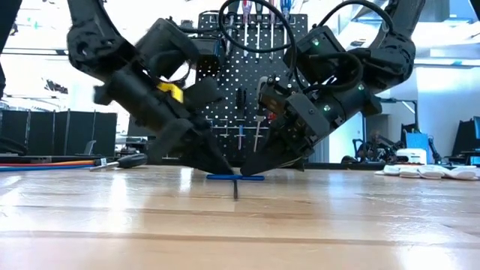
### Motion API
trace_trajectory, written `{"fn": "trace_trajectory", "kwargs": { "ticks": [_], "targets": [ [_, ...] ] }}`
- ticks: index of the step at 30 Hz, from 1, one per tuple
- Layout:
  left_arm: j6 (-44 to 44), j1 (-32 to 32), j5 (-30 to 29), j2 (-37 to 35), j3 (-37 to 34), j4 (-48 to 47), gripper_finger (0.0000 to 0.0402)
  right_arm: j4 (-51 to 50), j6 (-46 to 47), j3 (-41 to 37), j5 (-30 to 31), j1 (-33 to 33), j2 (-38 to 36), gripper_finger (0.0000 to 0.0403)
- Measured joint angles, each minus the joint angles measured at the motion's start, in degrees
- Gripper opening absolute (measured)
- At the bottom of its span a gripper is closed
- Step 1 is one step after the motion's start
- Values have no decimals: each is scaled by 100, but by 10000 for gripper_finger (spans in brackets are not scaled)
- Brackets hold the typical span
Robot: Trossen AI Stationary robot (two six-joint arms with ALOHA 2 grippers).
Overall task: Hang tools onto peg board
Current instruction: Hang the blue pick tool on the black pegboard
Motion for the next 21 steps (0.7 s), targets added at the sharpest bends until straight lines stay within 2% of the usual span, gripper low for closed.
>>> {"fn": "trace_trajectory", "kwargs": {
  "ticks": [5,16,21],
  "targets": [
    [107,-228,214,-386,-20,-386,0,-60,-1,0,0,2,-8,5],
    [51,-249,56,-223,-9,164,0,-65,-3,-2,2,0,-8,6],
    [-190,-177,18,-223,-5,91,0,-68,-4,-2,4,2,-8,6]
  ]
}}
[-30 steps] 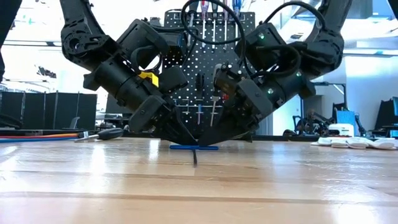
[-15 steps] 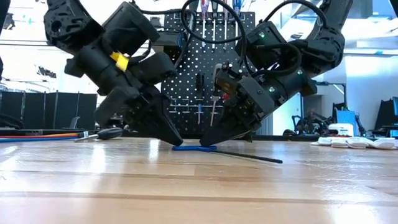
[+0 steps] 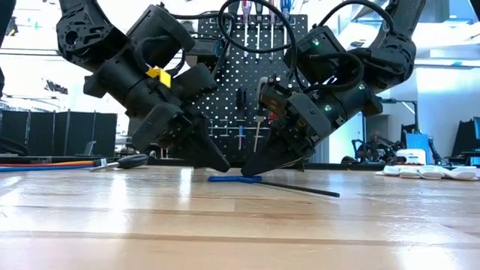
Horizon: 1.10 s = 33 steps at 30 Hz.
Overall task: Hang tools onto peg board
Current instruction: Hang the blue pick tool on the black pegboard
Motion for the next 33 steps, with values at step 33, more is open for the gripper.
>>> {"fn": "trace_trajectory", "kwargs": {
  "ticks": [33],
  "targets": [
    [17,-186,-204,238,13,645,0,-11,-1,-2,15,0,2,6]
  ]
}}
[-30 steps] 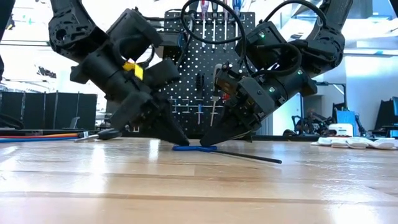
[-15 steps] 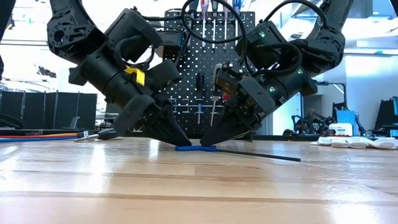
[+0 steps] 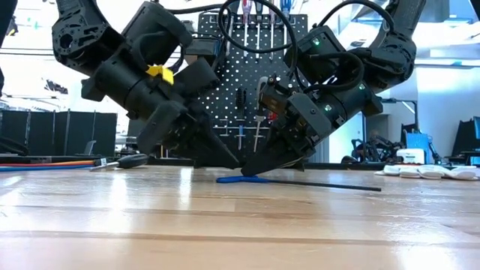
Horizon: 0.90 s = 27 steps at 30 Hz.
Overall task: Hang tools onto peg board
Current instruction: Hang the blue pick tool on the black pegboard
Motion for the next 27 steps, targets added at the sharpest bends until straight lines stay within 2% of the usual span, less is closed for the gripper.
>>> {"fn": "trace_trajectory", "kwargs": {
  "ticks": [10,21,24,27],
  "targets": [
    [-67,-27,261,142,0,36,0,2,0,0,0,0,2,6],
    [-306,7,299,385,20,94,0,4,-2,-2,0,-2,2,7],
    [-311,7,297,385,19,12,0,-62,-13,-2,-6,-2,-77,18],
    [-359,7,292,382,17,-162,0,-289,-42,-22,-82,-2,-350,52]
  ]
}}
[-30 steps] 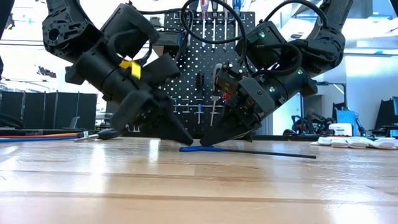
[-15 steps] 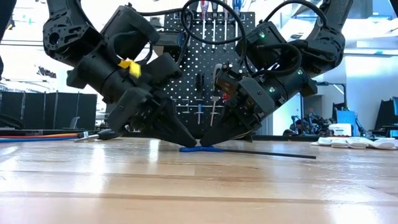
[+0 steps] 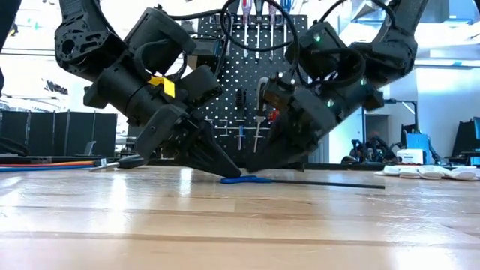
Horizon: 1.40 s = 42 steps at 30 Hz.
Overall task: Hang tools onto peg board
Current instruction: Hang the blue pick tool on the black pegboard
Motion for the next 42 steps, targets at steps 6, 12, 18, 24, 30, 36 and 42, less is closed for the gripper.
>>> {"fn": "trace_trajectory", "kwargs": {
  "ticks": [6,12,18,24,30,36,42],
  "targets": [
    [-26,0,-14,6,-4,-65,0,-1199,-452,15,-18,35,-1010,125],
    [-26,0,-16,13,-7,-111,0,-2398,-629,13,172,555,-1890,153],
    [-26,0,-19,15,-11,-123,0,-3159,304,11,772,1349,-2024,148],
    [-50,1,-19,20,-13,-122,0,-3571,930,7,682,1718,-1880,148],
    [-72,2,-21,20,-15,-117,0,-3980,1674,17,732,1629,-1781,149],
    [-72,2,-21,22,-20,-102,0,-3750,2087,19,756,1613,-1234,148],
    [-57,2,-21,22,-20,-102,0,-3669,2369,39,1249,1847,-1023,133]
  ]
}}
